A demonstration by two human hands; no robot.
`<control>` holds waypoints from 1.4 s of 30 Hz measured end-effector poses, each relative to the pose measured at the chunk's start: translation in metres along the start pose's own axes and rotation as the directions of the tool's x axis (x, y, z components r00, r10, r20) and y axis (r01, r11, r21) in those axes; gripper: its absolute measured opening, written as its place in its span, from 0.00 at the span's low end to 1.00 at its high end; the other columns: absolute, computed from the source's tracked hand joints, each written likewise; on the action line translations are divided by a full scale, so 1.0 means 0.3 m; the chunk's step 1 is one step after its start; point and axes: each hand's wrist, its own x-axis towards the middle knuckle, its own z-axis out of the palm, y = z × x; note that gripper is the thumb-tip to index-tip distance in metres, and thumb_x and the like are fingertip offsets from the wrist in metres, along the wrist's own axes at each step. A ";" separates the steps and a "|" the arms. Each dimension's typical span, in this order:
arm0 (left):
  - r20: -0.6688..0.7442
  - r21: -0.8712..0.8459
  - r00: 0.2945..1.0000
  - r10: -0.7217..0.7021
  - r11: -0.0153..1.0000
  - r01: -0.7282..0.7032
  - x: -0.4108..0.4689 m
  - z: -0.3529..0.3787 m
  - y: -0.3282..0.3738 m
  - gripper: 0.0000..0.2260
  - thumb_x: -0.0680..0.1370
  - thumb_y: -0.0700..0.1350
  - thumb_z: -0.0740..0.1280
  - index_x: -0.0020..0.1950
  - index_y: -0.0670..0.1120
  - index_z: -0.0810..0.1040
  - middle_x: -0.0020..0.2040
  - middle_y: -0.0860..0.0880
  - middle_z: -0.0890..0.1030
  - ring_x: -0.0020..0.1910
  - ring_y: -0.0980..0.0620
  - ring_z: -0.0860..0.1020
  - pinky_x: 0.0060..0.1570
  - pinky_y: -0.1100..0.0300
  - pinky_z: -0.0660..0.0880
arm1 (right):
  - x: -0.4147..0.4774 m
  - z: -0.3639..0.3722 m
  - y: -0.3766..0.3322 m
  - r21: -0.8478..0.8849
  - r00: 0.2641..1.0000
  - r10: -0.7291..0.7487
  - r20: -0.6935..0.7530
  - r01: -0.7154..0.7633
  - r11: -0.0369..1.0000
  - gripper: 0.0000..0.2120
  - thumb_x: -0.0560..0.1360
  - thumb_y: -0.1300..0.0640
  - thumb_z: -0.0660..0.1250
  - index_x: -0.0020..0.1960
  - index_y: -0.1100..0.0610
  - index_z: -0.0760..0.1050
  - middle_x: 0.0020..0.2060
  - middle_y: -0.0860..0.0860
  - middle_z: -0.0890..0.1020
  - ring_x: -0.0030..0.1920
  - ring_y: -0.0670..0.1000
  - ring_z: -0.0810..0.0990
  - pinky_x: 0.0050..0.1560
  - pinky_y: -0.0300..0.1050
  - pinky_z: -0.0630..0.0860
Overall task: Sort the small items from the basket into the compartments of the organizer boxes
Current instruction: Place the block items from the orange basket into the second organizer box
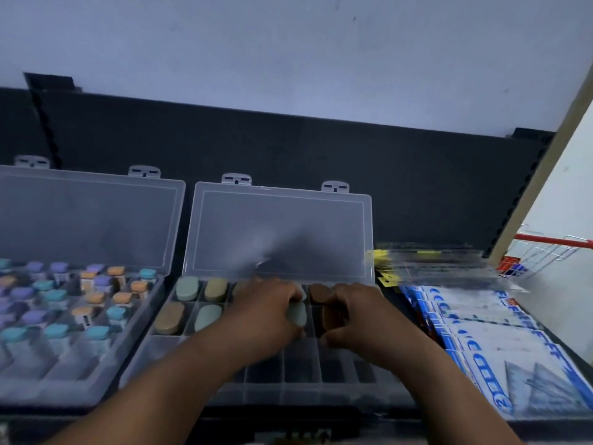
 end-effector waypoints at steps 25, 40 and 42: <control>-0.351 0.359 0.936 0.000 0.924 0.134 -0.210 -0.235 -0.221 0.30 0.76 0.61 0.61 0.75 0.56 0.56 0.77 0.51 0.56 0.76 0.49 0.52 0.72 0.51 0.52 | 0.064 0.009 -0.334 -0.156 0.967 -0.245 -0.075 0.231 0.960 0.26 0.80 0.48 0.60 0.76 0.49 0.59 0.75 0.49 0.61 0.73 0.52 0.60 0.74 0.46 0.57; -0.548 0.492 0.819 -0.172 0.725 0.482 -1.020 -0.830 -0.903 0.30 0.76 0.64 0.58 0.74 0.52 0.58 0.75 0.50 0.60 0.74 0.48 0.56 0.69 0.52 0.55 | 0.077 0.261 -1.471 -0.175 0.774 -0.630 -0.062 0.613 0.771 0.27 0.81 0.48 0.59 0.77 0.53 0.58 0.75 0.51 0.61 0.75 0.53 0.58 0.73 0.46 0.56; -0.558 0.486 0.804 -0.205 0.705 0.516 -1.113 -0.891 -0.985 0.30 0.76 0.64 0.58 0.74 0.53 0.58 0.75 0.51 0.60 0.74 0.48 0.56 0.69 0.52 0.55 | 0.073 0.311 -1.603 -0.151 0.755 -0.653 -0.059 0.640 0.754 0.26 0.80 0.48 0.59 0.76 0.53 0.60 0.74 0.51 0.64 0.73 0.53 0.62 0.72 0.48 0.59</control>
